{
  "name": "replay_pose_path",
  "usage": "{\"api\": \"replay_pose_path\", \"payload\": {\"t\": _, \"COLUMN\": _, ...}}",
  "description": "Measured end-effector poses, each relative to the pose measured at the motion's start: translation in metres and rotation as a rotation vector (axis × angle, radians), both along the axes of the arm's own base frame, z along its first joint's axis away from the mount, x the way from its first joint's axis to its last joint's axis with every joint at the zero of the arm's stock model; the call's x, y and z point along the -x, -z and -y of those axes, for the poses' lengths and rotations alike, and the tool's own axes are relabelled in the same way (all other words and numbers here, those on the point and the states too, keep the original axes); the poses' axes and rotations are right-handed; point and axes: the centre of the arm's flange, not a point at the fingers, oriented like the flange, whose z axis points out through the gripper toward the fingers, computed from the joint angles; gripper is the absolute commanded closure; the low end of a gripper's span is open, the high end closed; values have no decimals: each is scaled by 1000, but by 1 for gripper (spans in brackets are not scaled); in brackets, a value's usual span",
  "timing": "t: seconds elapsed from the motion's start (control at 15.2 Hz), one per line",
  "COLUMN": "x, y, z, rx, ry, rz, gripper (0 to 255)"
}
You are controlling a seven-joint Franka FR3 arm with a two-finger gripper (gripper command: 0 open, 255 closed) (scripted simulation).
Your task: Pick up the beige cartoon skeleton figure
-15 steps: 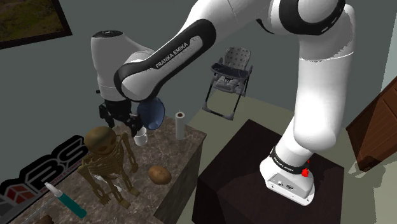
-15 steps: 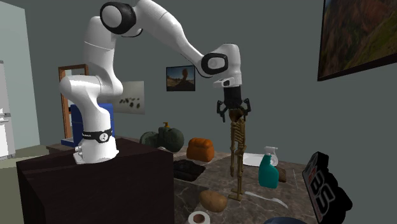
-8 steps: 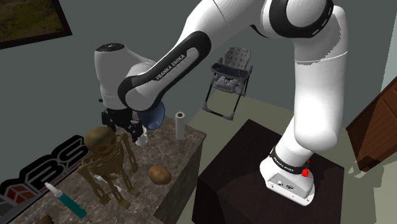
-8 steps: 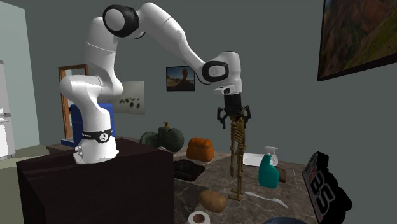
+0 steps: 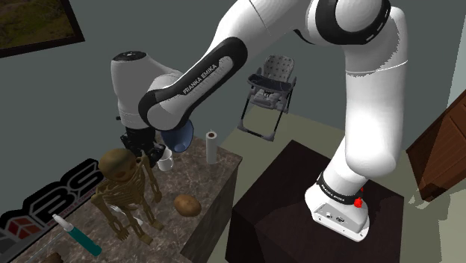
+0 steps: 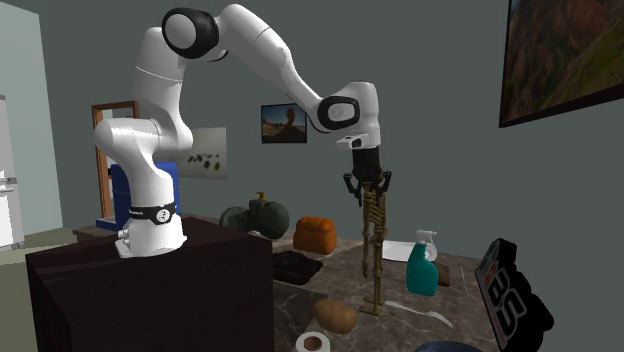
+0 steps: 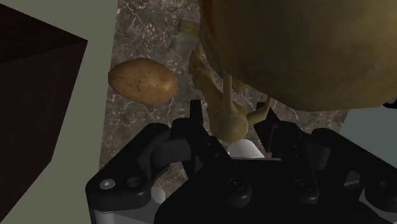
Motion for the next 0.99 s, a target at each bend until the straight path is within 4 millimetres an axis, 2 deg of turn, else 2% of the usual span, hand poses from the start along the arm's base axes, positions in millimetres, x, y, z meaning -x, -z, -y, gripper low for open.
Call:
{"api": "replay_pose_path", "payload": {"t": 0.26, "x": 1, "y": -4, "z": 0, "rx": 1, "ry": -1, "rz": -2, "gripper": 255}}
{"api": "replay_pose_path", "payload": {"t": 0.99, "x": 0, "y": -61, "z": -1, "rx": 2, "ry": 0, "rz": -3, "gripper": 255}}
